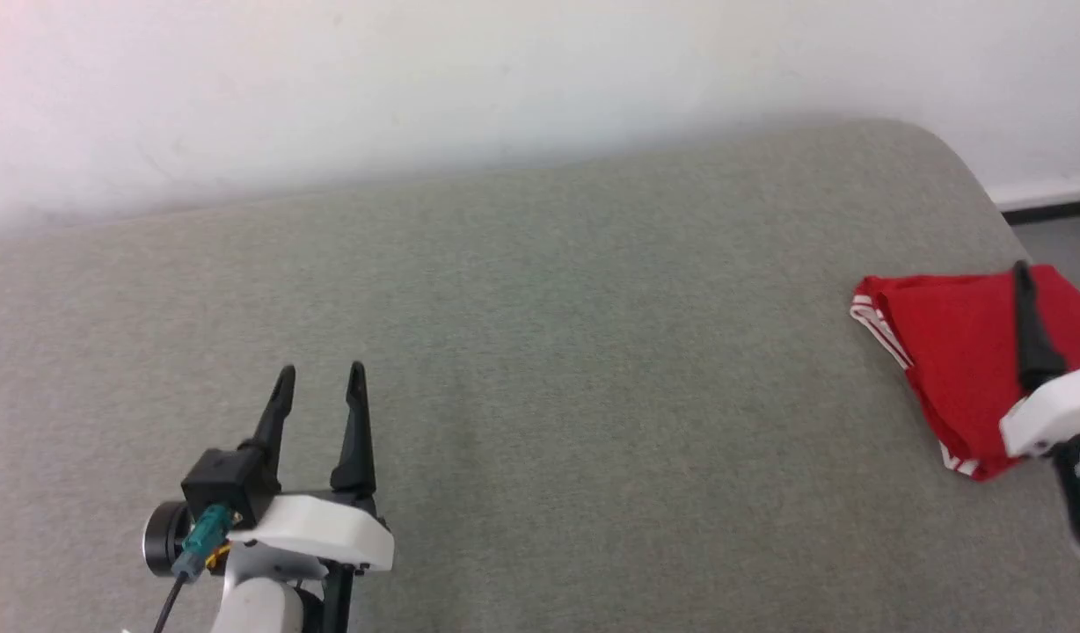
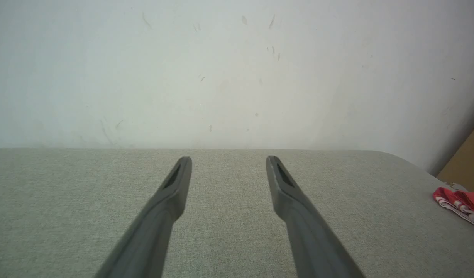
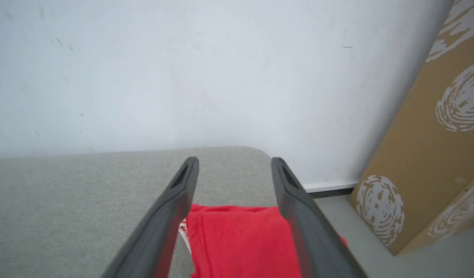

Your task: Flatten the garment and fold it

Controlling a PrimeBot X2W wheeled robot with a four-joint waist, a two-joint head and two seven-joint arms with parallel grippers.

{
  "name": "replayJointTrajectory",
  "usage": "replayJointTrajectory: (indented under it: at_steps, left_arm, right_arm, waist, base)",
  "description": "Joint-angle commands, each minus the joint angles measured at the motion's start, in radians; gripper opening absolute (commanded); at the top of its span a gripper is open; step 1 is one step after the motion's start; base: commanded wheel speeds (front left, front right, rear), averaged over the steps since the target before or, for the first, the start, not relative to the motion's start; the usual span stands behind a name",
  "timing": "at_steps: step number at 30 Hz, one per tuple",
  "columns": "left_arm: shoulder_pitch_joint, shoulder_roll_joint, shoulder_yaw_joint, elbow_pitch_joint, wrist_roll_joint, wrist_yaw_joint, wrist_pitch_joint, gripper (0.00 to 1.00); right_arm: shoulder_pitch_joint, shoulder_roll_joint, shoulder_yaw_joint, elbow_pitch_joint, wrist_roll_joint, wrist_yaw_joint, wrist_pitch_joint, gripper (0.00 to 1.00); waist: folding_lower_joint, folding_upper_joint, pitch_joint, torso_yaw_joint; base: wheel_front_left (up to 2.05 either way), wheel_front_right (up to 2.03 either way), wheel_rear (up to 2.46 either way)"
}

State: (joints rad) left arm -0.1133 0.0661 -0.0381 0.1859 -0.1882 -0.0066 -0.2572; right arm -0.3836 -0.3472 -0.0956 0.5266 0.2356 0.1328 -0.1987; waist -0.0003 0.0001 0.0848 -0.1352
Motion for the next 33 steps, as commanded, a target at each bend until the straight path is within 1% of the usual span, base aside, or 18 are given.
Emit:
replayJointTrajectory:
  at_steps: [1, 4, 7, 10, 12, 15, 20, 24, 33]
  left_arm:
    - [0.017, -0.002, -0.003, 0.007, -0.01, 0.002, -0.004, 1.0]
    - [0.024, -0.004, -0.008, 0.013, -0.013, 0.0, -0.004, 1.0]
    - [0.027, -0.005, -0.009, 0.01, -0.016, 0.0, -0.004, 1.0]
    - [0.032, -0.006, -0.013, 0.011, -0.017, -0.004, -0.004, 1.0]
    - [0.037, -0.007, -0.015, 0.01, -0.017, -0.006, -0.004, 1.0]
    - [0.047, -0.009, -0.019, 0.013, -0.018, -0.009, -0.004, 1.0]
    - [0.065, -0.011, -0.024, 0.017, -0.021, -0.011, -0.004, 1.0]
    - [0.075, -0.012, -0.027, 0.018, -0.023, -0.01, -0.004, 1.0]
    - [0.078, -0.014, -0.025, 0.013, -0.028, -0.004, -0.004, 1.0]
  right_arm:
    - [0.046, 0.036, -0.011, -0.068, -0.008, -0.002, -0.008, 1.0]
    - [0.148, 0.107, -0.027, -0.234, -0.035, -0.002, 0.005, 1.0]
    - [0.232, 0.175, -0.025, -0.372, -0.056, -0.002, 0.03, 1.0]
    - [0.297, 0.231, -0.015, -0.471, -0.081, -0.002, 0.047, 1.0]
    - [0.329, 0.252, -0.003, -0.504, -0.089, -0.002, 0.054, 1.0]
    - [0.364, 0.274, 0.016, -0.526, -0.098, -0.002, 0.056, 1.0]
    - [0.4, 0.292, 0.053, -0.525, -0.105, -0.002, 0.061, 1.0]
    - [0.413, 0.296, 0.079, -0.514, -0.107, -0.002, 0.069, 1.0]
    - [0.412, 0.297, 0.098, -0.493, -0.082, -0.002, 0.075, 1.0]
  waist:
    - [0.0003, -0.0001, -0.056, 0.06]
    - [0.0003, -0.0001, -0.066, 0.083]
    - [0.0003, -0.0001, -0.073, 0.102]
    - [0.0003, -0.0001, -0.08, 0.117]
    - [0.0003, -0.0001, -0.085, 0.125]
    - [0.0003, -0.0001, -0.093, 0.133]
    - [0.0003, -0.0001, -0.101, 0.139]
    - [0.0003, -0.0001, -0.103, 0.139]
    - [0.0003, -0.0001, -0.098, 0.139]
  base:
    - [0.0, 0.0, 0.0]
    - [0.0, 0.0, 0.0]
    - [0.0, 0.0, 0.0]
    - [0.0, 0.0, 0.0]
    - [0.0, 0.0, 0.0]
    - [0.0, 0.0, 0.0]
    - [0.0, 0.0, 0.0]
    - [0.0, 0.0, 0.0]
    - [0.0, 0.0, 0.0]
